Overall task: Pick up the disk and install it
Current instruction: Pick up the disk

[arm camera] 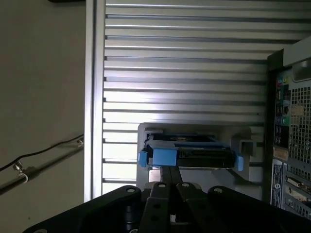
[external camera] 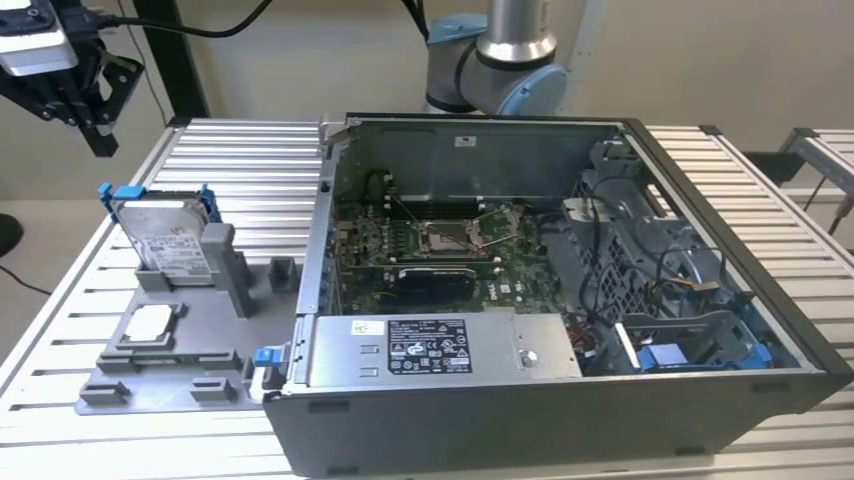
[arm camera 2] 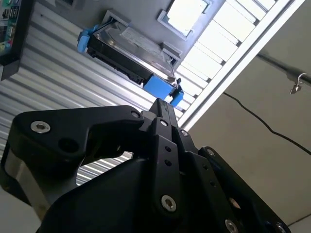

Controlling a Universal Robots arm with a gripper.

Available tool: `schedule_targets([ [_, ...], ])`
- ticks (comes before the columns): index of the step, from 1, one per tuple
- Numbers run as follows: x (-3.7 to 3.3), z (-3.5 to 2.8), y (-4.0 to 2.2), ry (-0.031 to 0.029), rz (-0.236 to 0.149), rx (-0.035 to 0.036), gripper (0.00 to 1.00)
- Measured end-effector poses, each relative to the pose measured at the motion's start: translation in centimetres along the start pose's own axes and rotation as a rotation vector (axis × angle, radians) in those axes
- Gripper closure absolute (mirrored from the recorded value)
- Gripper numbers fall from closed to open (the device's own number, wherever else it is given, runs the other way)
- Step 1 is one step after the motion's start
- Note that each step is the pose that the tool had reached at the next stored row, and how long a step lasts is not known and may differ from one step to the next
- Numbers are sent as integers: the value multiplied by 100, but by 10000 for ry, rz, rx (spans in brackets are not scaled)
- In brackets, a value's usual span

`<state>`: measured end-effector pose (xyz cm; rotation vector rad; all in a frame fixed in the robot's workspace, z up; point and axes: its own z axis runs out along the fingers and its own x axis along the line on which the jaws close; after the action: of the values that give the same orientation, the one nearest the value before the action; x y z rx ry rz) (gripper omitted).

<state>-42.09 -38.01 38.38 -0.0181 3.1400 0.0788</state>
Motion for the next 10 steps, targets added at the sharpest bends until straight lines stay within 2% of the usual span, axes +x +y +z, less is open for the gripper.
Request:
schedule_targets([
  [7, 2, 2, -1, -3, -8, -2, 100],
  [10, 5, 1, 0, 8, -247, 1, 100],
])
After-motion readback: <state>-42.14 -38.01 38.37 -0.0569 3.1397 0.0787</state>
